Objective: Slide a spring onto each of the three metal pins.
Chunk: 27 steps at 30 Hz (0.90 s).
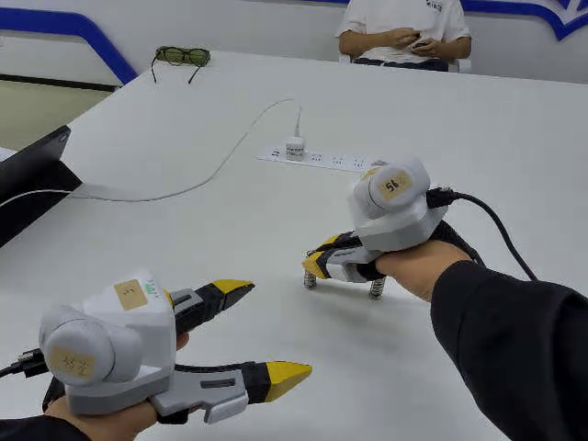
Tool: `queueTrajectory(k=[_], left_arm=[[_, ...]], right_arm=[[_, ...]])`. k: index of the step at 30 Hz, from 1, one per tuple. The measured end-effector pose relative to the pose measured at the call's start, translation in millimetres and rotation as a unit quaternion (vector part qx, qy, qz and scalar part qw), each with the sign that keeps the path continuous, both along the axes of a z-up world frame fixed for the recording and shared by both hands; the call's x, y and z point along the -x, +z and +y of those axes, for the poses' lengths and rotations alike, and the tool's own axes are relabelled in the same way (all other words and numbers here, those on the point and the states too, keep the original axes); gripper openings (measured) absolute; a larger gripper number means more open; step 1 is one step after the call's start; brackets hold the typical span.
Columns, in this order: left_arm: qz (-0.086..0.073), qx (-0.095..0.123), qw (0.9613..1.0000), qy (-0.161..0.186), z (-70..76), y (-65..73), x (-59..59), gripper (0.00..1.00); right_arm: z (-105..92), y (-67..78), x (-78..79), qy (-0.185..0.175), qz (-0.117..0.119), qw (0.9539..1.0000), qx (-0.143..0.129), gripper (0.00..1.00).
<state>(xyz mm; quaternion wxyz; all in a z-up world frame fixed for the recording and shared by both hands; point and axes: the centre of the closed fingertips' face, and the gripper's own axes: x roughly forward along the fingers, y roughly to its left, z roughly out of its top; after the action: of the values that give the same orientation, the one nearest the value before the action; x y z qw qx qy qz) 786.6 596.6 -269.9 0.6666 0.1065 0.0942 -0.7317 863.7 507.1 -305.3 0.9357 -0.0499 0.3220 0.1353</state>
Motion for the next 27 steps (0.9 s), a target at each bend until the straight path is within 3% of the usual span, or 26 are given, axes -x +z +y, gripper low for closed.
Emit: queueTrajectory(k=[17, 27], left_arm=[[0.001, 0.0, 1.0, 0.0, -0.1, 0.1, -0.4, 0.7], [0.001, 0.001, 1.0, -0.001, -0.9, 0.0, 0.1, 0.7]], right_arm=[[0.1, -12.1, 4.1, -0.003, 0.019, 0.9998, 0.004, 0.12], [1.3, -8.2, 7.3, -0.002, 0.014, 0.9999, 0.01, 0.13]])
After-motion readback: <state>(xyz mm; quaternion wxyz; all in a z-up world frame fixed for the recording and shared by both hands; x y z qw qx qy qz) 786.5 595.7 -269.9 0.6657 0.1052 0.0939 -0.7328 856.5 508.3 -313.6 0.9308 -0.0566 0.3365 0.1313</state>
